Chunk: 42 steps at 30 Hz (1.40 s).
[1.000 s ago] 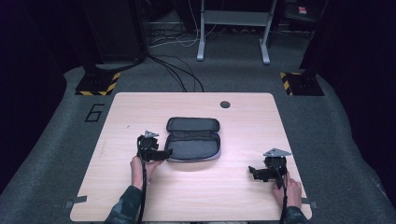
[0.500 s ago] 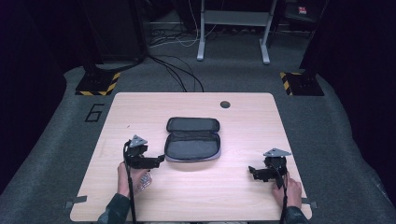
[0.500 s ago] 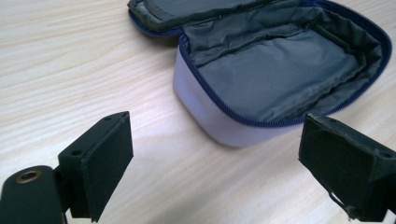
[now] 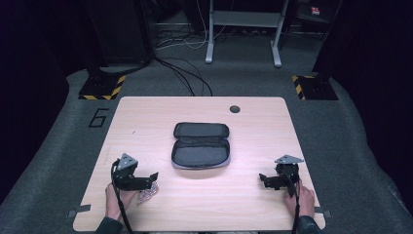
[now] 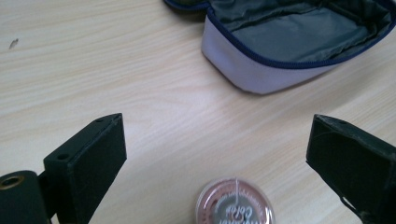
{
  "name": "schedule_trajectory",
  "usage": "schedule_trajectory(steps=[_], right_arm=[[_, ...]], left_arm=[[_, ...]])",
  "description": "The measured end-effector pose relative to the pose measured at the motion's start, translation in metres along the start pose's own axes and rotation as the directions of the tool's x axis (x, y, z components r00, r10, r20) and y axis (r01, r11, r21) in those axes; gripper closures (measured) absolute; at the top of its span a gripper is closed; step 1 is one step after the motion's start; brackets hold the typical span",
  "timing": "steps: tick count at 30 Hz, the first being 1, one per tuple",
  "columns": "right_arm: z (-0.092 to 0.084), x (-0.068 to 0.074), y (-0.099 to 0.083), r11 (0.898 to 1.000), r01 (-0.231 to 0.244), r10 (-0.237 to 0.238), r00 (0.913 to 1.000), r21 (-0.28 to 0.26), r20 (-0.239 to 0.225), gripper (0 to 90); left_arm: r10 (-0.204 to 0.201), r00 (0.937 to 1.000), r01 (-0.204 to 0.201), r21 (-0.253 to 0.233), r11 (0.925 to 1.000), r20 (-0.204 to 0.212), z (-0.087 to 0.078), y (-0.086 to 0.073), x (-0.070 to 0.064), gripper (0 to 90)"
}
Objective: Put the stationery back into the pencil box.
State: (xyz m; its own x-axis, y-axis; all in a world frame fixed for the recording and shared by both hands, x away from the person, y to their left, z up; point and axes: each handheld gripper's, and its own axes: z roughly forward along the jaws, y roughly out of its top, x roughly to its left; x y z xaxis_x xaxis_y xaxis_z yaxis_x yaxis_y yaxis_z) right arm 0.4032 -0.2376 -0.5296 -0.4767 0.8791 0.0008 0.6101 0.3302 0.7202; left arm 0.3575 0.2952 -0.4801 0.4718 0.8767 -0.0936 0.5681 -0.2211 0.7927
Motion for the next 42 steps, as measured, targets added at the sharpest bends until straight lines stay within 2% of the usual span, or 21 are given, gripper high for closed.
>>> schedule_trajectory(steps=[6,7,14,20,25,28,30,33,35,37,39,42], right_arm=[[0.0,0.0,0.0,1.0,0.0,0.0,1.0,0.002,0.001,0.0],[0.0,0.0,0.0,1.0,0.001,-0.001,1.0,0.005,0.001,0.0],[0.0,0.0,0.0,1.0,0.0,0.0,1.0,0.003,-0.001,0.0],[0.0,0.0,0.0,1.0,0.001,-0.001,1.0,0.007,0.0,0.0],[0.0,0.0,0.0,1.0,0.0,0.0,1.0,-0.001,0.001,0.0],[0.0,0.0,0.0,1.0,0.001,-0.001,1.0,0.001,0.003,0.0],[0.0,0.0,0.0,1.0,0.001,-0.001,1.0,0.007,-0.001,0.0],[0.0,0.0,0.0,1.0,0.0,0.0,1.0,-0.002,0.001,0.0],[0.0,0.0,0.0,1.0,0.002,-0.002,1.0,0.007,-0.001,0.0],[0.0,0.0,0.0,1.0,0.001,-0.001,1.0,0.007,0.0,0.0],[0.0,0.0,0.0,1.0,0.003,-0.003,1.0,0.009,-0.001,0.0],[0.0,0.0,0.0,1.0,0.003,-0.003,1.0,0.003,0.0,0.0]], left_arm=[[-0.006,1.0,0.006,0.006,1.0,0.003,-0.007,-0.014,0.003,1.1],[-0.012,0.9999,0.012,-0.009,0.9999,-0.006,-0.007,-0.016,0.003,0.5],[-0.012,0.9998,0.011,0.021,0.9997,0.013,-0.012,-0.036,0.006,0.0],[0.011,0.9998,-0.012,0.036,0.9993,0.017,-0.008,-0.049,-0.002,0.0],[0.036,0.9993,-0.037,0.043,0.9984,0.011,-0.006,-0.054,-0.011,0.1],[0.035,0.9994,-0.035,0.034,0.9988,0.003,-0.004,-0.056,-0.013,0.9],[0.038,0.9993,-0.038,0.057,0.9977,0.003,-0.004,-0.058,-0.013,2.2],[0.048,0.9989,-0.047,0.062,0.9969,-0.002,-0.003,-0.059,-0.014,9.1],[0.056,0.9984,-0.055,0.069,0.9961,-0.012,-0.001,-0.06,-0.016,19.2],[0.061,0.9981,-0.06,0.066,0.9961,-0.011,-0.001,-0.06,-0.017,19.7],[0.077,0.9969,-0.076,0.065,0.995,-0.018,-0.001,-0.06,-0.018,29.3],[0.074,0.997,-0.072,0.074,0.9947,-0.023,-0.001,-0.061,-0.019,36.2]])
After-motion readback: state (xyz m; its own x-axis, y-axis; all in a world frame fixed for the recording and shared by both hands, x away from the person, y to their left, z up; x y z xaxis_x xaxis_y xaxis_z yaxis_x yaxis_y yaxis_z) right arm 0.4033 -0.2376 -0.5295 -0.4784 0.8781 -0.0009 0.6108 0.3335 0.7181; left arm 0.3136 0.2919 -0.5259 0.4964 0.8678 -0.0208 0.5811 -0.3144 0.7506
